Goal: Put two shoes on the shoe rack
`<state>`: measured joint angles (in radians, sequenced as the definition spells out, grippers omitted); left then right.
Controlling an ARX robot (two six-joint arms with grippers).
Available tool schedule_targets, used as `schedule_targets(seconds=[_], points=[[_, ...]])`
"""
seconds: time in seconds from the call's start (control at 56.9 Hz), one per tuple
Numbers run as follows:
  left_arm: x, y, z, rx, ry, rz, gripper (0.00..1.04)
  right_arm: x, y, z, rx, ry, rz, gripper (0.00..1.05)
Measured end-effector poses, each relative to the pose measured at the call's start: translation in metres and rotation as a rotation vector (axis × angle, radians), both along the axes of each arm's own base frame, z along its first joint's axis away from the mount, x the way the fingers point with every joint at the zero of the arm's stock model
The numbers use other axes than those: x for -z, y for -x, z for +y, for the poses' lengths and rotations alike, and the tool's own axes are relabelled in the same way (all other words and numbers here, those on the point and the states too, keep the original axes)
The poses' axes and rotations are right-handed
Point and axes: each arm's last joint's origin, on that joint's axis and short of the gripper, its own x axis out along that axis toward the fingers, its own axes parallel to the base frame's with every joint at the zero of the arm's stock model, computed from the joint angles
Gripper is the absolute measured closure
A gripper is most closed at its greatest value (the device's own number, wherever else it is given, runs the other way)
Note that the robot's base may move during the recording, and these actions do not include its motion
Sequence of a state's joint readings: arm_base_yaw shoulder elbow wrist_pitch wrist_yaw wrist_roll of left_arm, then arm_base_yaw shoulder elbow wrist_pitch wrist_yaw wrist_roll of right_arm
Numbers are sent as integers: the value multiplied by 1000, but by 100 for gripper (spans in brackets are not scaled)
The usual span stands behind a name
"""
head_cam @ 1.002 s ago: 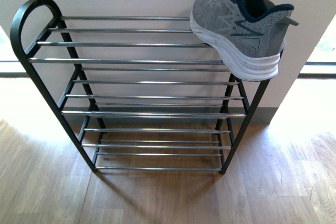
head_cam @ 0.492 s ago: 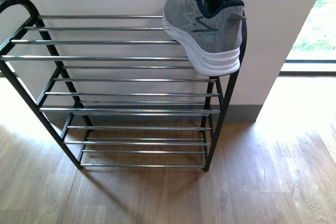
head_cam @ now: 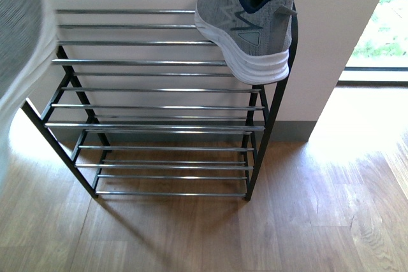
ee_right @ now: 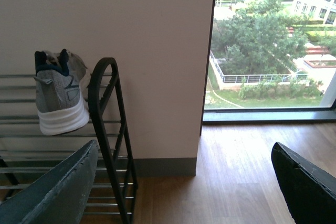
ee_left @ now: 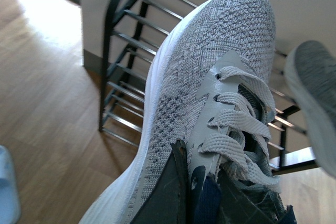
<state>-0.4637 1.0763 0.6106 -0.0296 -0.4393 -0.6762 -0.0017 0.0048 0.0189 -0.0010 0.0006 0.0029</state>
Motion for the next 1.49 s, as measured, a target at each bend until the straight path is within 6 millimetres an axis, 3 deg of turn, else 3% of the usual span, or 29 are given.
schedule_targets(seconds=[0.088,0.193,0.492,0.703,1.055,1.284,1.495], points=[[2,-42,-34,49,18,46,103,0,0,0,0,0,0,9],[7,-80,-59,52,11,71,103,0,0,0,0,0,0,9],[19,-142,-95,63,30,115,103,0,0,0,0,0,0,9],[25,-171,-97,46,93,148,103,0,0,0,0,0,0,9],[43,-210,-80,10,84,185,103,0,0,0,0,0,0,9],[53,-245,-109,91,-20,226,103,0,0,0,0,0,0,9],[39,-248,-141,191,-16,182,103,0,0,0,0,0,0,9]])
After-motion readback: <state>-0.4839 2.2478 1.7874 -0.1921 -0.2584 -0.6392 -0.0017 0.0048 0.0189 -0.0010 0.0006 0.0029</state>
